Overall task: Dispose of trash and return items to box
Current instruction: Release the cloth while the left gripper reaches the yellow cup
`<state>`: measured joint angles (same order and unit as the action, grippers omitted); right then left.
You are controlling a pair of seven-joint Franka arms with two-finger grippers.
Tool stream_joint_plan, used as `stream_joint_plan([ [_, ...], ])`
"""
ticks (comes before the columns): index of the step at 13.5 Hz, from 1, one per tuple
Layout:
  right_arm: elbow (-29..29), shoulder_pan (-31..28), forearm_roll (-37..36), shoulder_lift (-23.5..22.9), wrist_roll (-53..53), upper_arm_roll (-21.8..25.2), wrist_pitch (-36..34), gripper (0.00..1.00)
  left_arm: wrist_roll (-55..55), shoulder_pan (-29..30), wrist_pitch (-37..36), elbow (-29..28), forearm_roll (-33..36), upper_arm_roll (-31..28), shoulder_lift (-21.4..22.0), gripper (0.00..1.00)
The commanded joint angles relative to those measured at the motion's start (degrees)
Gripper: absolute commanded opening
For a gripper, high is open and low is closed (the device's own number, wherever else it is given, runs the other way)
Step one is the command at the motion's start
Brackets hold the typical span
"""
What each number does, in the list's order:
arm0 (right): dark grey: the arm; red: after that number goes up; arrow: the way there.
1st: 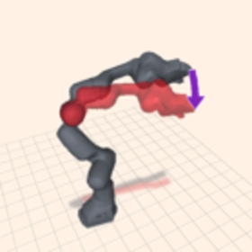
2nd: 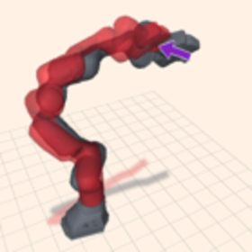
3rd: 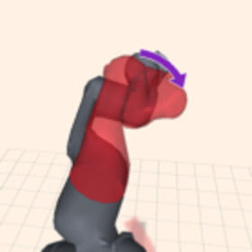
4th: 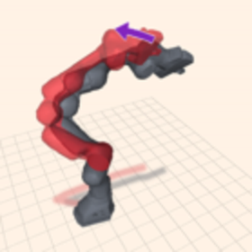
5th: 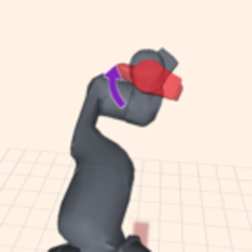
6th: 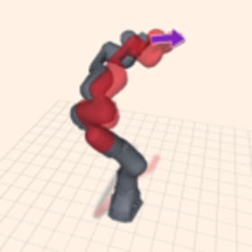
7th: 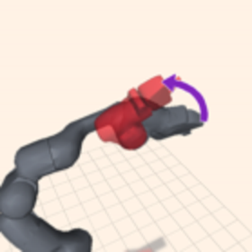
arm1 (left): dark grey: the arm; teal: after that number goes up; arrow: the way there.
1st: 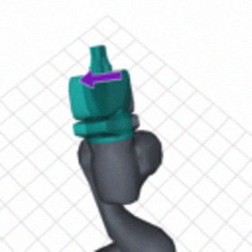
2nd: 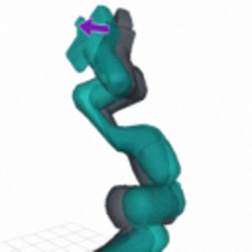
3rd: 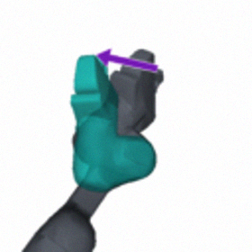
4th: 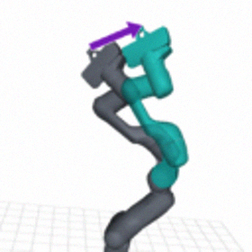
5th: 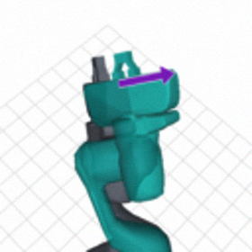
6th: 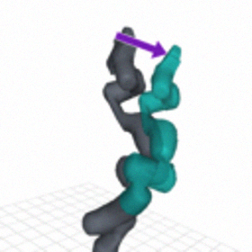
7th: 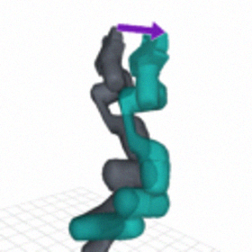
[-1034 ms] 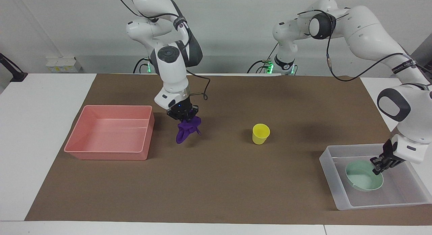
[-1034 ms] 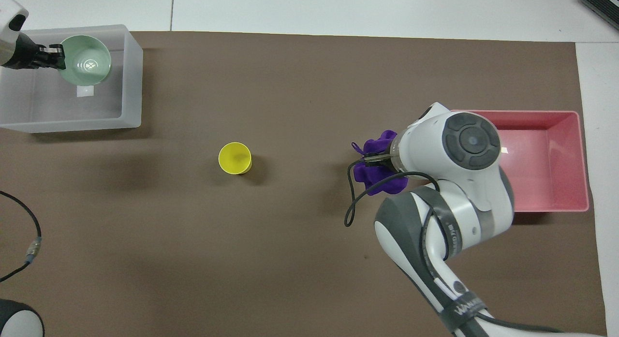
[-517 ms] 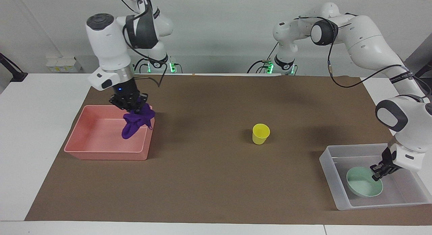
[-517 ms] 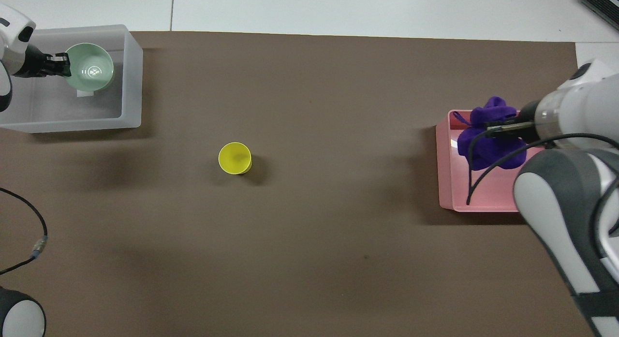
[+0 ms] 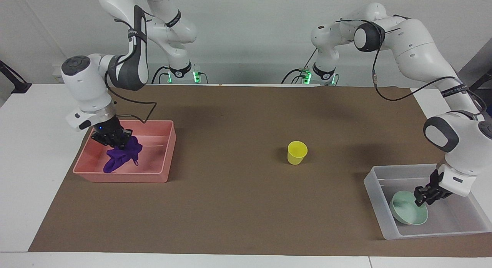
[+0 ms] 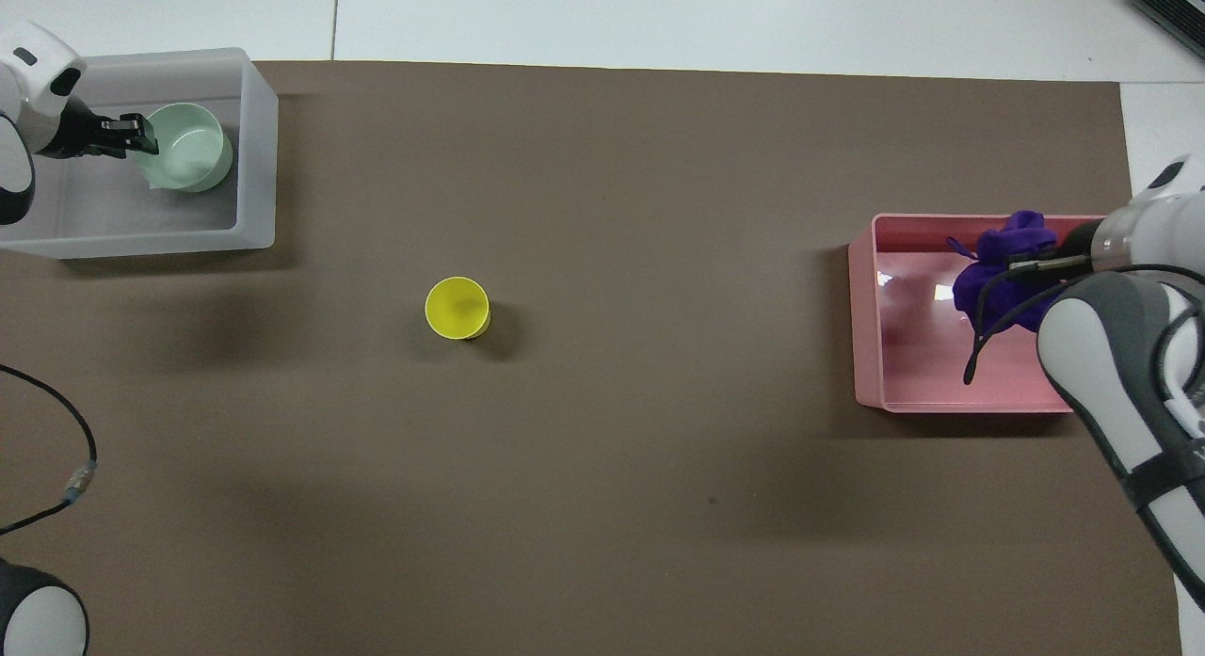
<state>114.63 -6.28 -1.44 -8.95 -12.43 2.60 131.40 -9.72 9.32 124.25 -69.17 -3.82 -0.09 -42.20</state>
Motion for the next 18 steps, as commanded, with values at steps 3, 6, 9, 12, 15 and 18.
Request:
stream_joint_plan([
  [3,7.01,-0.75,0.56,0.69,0.48,-0.93,4.03,0.00,-7.24,-3.07,-2.08,-7.52,-0.31,-0.26,10.70,1.00],
  [6,6.93,0.13,0.47,0.25,5.73,-1.02,5.97,0.71,-6.98,-7.11,-1.29,-22.89,-0.22,-0.35,22.82,1.00],
  [9,4.83,1.44,0.47,0.86,6.45,-1.19,4.58,1.00,-2.35,-12.64,-1.82,-28.03,-0.22,-0.35,26.46,1.00],
  [12,1.14,2.93,0.12,3.84,9.51,-2.07,-2.44,1.00,4.94,-18.79,0.72,-32.41,3.20,-0.35,27.78,1.00],
  [15,0.08,6.88,-0.41,8.14,18.39,-1.99,-8.34,1.00,12.96,-25.73,4.59,-38.83,3.47,-0.35,30.23,1.00],
  [18,-4.21,7.43,0.46,11.31,20.52,-2.25,-16.05,1.00,14.90,-29.35,6.79,-43.84,3.47,-0.17,31.91,1.00],
])
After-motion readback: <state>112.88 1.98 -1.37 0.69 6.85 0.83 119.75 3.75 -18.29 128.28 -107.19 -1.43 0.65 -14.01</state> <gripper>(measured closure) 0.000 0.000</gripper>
